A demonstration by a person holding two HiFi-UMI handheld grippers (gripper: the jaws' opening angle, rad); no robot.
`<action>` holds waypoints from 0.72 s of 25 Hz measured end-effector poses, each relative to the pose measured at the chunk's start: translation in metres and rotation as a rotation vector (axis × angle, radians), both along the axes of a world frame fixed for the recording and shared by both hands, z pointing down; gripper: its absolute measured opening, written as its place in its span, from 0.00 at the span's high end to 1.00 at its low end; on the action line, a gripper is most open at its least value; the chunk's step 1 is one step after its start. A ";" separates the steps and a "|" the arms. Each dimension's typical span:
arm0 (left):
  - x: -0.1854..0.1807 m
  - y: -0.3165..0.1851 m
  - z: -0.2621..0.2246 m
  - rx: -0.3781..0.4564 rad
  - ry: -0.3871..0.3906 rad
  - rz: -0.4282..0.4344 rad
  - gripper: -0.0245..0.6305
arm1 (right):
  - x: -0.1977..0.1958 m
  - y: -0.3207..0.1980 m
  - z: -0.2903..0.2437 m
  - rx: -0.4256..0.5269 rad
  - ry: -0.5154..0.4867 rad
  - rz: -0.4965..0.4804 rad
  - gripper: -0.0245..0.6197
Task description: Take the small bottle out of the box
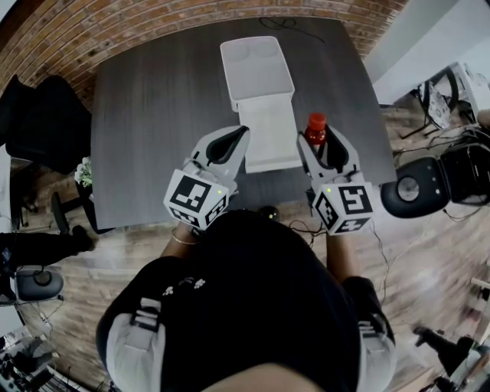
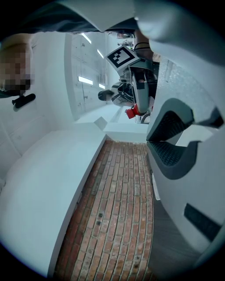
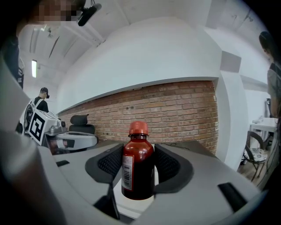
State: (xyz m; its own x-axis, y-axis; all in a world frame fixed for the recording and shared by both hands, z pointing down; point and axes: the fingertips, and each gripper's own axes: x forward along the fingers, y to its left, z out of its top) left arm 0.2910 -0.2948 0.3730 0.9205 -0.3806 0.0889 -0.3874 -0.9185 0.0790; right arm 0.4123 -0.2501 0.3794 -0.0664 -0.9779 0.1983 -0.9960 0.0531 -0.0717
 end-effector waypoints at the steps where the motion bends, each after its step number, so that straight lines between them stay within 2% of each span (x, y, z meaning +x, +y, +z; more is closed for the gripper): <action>1: 0.001 0.000 0.000 -0.001 -0.001 0.001 0.96 | 0.000 -0.001 0.000 -0.001 0.003 -0.001 0.62; 18: -0.005 -0.010 0.003 -0.003 -0.008 -0.014 0.96 | -0.005 -0.011 0.004 -0.018 0.006 -0.018 0.62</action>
State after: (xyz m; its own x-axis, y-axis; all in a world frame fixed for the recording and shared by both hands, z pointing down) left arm 0.2862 -0.3048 0.3762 0.9143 -0.3932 0.0974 -0.4009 -0.9128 0.0780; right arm 0.4075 -0.2609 0.3837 -0.0827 -0.9728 0.2166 -0.9953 0.0697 -0.0672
